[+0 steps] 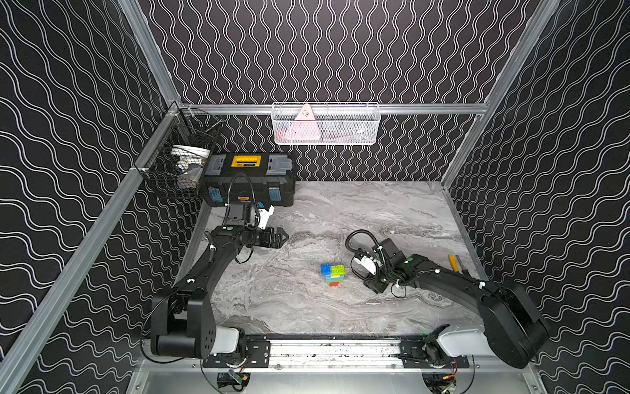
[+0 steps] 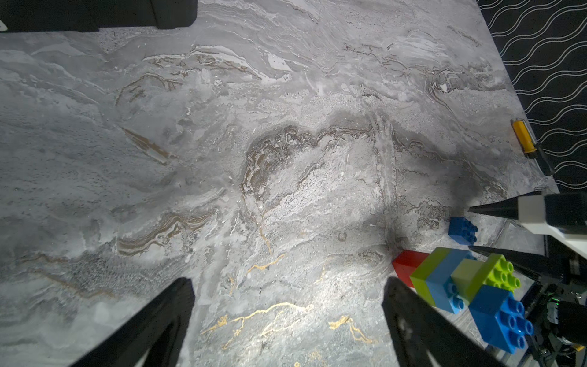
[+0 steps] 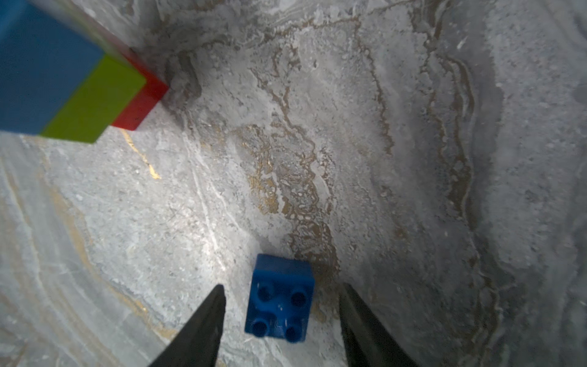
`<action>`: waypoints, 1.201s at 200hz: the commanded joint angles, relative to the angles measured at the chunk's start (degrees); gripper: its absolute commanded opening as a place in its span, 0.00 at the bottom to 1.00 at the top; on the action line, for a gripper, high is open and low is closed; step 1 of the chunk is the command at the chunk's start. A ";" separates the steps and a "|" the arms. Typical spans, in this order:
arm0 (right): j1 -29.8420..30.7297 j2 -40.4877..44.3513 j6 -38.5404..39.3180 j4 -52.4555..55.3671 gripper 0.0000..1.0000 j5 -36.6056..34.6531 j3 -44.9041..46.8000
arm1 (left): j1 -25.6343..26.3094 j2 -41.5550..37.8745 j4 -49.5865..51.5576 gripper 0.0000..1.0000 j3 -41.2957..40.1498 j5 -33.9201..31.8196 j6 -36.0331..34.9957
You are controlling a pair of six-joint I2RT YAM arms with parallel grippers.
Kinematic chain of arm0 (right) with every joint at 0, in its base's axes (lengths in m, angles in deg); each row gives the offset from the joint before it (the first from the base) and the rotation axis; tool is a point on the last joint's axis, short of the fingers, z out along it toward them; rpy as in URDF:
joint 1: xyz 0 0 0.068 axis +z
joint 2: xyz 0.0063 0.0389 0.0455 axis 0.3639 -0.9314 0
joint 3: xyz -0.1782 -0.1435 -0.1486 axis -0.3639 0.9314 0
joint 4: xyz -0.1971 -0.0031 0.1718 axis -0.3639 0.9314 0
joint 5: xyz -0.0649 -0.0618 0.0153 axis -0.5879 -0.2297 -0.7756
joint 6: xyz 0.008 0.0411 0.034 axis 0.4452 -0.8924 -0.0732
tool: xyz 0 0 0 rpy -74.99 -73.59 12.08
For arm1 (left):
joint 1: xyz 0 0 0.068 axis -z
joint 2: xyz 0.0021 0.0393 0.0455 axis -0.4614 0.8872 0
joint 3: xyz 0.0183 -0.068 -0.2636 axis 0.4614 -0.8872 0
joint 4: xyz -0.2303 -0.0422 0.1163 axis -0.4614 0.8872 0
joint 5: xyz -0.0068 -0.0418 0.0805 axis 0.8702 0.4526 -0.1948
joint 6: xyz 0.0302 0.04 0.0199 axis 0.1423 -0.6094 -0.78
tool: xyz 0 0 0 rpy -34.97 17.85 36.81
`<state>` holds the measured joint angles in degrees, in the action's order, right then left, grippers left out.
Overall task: Assemble a carrot with lego
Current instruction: Pick up the lego brick from the center of the board.
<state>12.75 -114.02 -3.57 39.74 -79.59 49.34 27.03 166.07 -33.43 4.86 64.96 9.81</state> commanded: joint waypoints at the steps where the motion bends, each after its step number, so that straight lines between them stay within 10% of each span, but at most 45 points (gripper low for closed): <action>1: -0.15 -1.15 0.19 -1.04 0.57 0.16 0.56 | 0.01 0.11 -0.62 0.97 -0.15 0.84 -0.04; 143: -1.84 -1.22 3.24 0.04 0.28 3.67 1.04 | 0.01 1.15 -0.68 0.97 -0.48 1.96 -0.12; 178: -2.13 6.08 6.00 -2.96 0.23 8.12 1.16 | 0.05 0.57 -4.01 0.98 -1.94 14.39 -1.46; 218: -5.10 14.68 12.80 2.39 0.24 19.41 -5.17 | 0.26 -3.89 -10.97 0.99 -4.40 32.28 -15.71; 240: -5.77 16.90 18.81 8.91 0.24 25.25 -8.80 | 4.02 -3.88 4.26 0.99 -1.67 35.62 -36.11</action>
<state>7.44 -98.90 7.47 41.14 -63.79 43.26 27.86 162.64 -39.15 1.60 90.90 -3.59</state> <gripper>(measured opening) 0.340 0.989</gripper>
